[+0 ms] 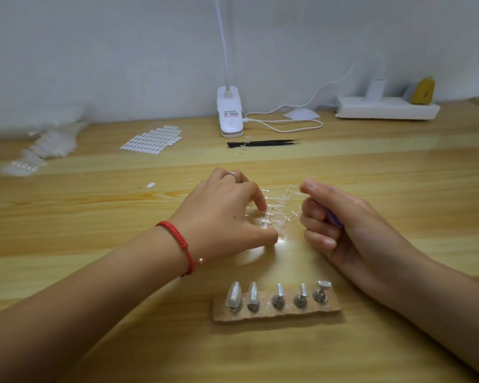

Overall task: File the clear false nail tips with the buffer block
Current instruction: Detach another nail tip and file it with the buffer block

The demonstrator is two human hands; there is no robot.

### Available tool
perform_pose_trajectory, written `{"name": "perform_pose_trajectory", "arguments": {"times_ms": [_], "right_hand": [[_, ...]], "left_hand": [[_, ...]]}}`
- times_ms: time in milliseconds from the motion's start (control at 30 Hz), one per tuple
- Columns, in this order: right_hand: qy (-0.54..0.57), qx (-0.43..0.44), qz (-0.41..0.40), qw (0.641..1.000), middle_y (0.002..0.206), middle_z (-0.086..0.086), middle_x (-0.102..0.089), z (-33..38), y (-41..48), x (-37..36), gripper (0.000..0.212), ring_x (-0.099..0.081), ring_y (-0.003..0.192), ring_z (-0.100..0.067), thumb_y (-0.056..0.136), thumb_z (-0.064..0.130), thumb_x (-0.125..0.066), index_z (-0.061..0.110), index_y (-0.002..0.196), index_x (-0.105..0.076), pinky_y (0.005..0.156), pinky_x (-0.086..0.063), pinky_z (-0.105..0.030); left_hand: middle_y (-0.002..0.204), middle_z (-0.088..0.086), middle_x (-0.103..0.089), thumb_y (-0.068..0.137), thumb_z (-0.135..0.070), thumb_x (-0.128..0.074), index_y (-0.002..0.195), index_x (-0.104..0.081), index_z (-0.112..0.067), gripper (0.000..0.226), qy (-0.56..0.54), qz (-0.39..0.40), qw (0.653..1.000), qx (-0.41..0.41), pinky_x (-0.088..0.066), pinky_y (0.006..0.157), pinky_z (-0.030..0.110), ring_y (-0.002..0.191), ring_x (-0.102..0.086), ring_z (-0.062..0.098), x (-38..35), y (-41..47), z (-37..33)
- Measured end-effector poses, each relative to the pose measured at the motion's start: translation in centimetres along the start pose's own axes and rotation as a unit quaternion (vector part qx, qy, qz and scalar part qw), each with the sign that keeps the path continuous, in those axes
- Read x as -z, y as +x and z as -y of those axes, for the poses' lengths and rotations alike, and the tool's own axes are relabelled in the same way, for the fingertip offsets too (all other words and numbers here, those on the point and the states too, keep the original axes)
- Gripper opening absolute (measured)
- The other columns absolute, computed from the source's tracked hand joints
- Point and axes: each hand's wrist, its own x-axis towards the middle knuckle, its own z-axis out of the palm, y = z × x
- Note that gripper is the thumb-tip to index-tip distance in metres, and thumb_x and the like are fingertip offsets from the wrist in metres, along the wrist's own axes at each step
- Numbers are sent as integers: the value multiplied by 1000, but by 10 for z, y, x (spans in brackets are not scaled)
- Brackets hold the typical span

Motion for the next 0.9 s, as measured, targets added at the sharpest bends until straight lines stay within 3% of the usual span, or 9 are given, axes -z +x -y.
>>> {"name": "perform_pose_trajectory", "arguments": {"times_ms": [300,533,733,900], "right_hand": [[-12,1,3,1000,59,3,-38,0,-1,0,28,-26,45,-6,67,29,-72,11,84,-58,35,-31,-15],[-16,-4,1,1000,59,3,-39,1,0,0,29,-26,46,-6,67,29,-72,11,84,-57,35,-32,-15],[-10,-7,-4,1000,59,2,-38,1,-1,-1,27,-26,45,-6,66,28,-73,11,81,-59,34,-32,-16],[0,30,-41,999,58,2,-35,0,-1,0,23,-24,45,-7,68,26,-71,12,80,-57,33,-29,-16]], "left_hand": [[109,-16,-46,62,-66,-61,89,-56,-42,37,-10,22,1000,-9,-39,94,28,112,-34,6,1,9,4],[129,-14,-39,51,-78,-54,128,-40,-46,84,-14,32,999,-2,-34,105,32,126,-23,5,9,12,11],[124,-17,-37,52,-81,-57,115,-53,-50,70,14,51,998,-25,-30,108,32,125,-21,5,10,19,11],[124,-18,-44,58,-78,-57,112,-55,-42,65,28,-34,997,-61,-23,105,27,124,-26,4,9,17,8]]}}
